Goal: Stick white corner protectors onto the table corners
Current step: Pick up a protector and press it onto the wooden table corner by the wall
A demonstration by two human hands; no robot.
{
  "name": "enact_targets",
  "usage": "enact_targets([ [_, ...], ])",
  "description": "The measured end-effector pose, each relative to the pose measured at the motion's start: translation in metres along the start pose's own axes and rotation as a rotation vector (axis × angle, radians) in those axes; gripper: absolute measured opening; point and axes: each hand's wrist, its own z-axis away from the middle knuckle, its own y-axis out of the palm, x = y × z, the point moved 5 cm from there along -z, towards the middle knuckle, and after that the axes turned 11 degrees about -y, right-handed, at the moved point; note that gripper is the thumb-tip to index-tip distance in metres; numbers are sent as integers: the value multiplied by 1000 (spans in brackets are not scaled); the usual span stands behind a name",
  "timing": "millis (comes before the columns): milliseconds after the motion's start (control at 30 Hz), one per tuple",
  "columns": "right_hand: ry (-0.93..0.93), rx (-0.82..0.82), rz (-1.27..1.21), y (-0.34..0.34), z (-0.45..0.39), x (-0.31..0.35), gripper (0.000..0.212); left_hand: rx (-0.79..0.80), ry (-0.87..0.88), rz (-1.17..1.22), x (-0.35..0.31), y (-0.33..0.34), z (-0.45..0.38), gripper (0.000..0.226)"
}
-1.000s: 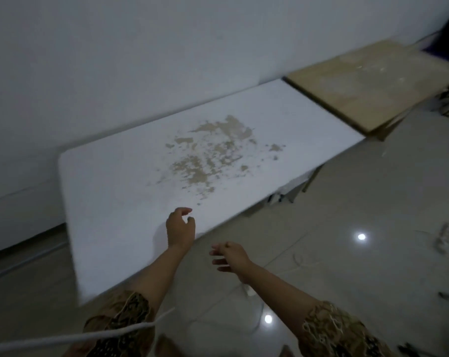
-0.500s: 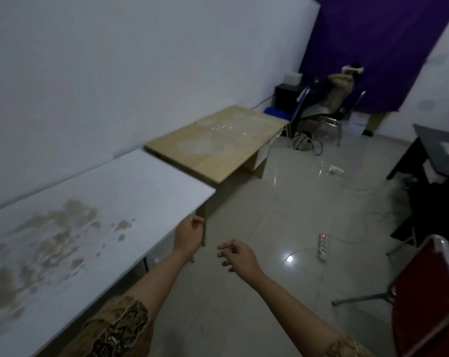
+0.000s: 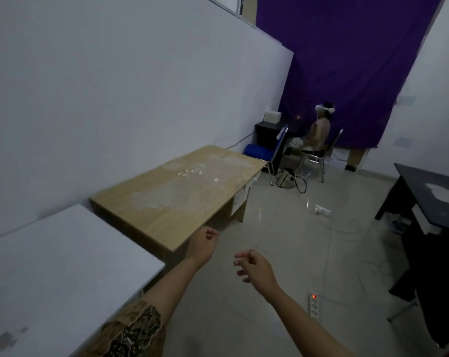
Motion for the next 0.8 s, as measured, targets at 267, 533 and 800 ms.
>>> enact_targets([
  [267, 8, -30, -18, -65, -140, -32, 17, -5, 12, -9, -51, 76, -134, 8],
  [533, 37, 55, -35, -103, -305, -97, 19, -74, -57, 41, -74, 132, -280, 8],
  [800, 103, 212, 33, -127, -469, -115, 19, -220, -236, 178, -86, 152, -405, 14],
])
